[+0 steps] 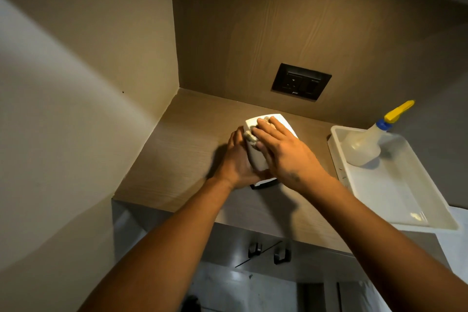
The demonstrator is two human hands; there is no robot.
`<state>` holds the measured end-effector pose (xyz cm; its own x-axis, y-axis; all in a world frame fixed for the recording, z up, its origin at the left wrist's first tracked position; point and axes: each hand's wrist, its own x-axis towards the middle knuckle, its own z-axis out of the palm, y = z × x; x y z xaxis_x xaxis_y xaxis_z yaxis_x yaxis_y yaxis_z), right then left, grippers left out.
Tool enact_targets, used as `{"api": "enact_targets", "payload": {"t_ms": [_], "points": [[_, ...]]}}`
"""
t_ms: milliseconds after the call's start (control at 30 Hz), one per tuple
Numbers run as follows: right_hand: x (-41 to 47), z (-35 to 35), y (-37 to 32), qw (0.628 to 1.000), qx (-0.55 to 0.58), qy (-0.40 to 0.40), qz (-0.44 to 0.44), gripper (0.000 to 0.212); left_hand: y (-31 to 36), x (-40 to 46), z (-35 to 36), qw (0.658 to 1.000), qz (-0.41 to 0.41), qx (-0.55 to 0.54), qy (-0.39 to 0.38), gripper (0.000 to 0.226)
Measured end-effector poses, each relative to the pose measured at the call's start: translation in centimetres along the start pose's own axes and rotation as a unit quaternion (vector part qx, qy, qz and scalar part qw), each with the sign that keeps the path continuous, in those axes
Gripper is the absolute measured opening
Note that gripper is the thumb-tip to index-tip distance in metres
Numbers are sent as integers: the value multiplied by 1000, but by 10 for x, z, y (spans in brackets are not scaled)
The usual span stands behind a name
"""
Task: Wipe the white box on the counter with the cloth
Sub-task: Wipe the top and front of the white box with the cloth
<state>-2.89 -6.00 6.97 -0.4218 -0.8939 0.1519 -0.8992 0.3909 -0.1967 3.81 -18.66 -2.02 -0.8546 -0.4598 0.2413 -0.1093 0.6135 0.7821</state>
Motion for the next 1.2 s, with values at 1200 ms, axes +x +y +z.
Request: {"api": "enact_targets", "payload": {"t_ms": [1200], "points": [[42, -3, 18, 973, 43, 64, 219, 35, -6, -2, 7, 997, -56, -44, -15, 139]]}}
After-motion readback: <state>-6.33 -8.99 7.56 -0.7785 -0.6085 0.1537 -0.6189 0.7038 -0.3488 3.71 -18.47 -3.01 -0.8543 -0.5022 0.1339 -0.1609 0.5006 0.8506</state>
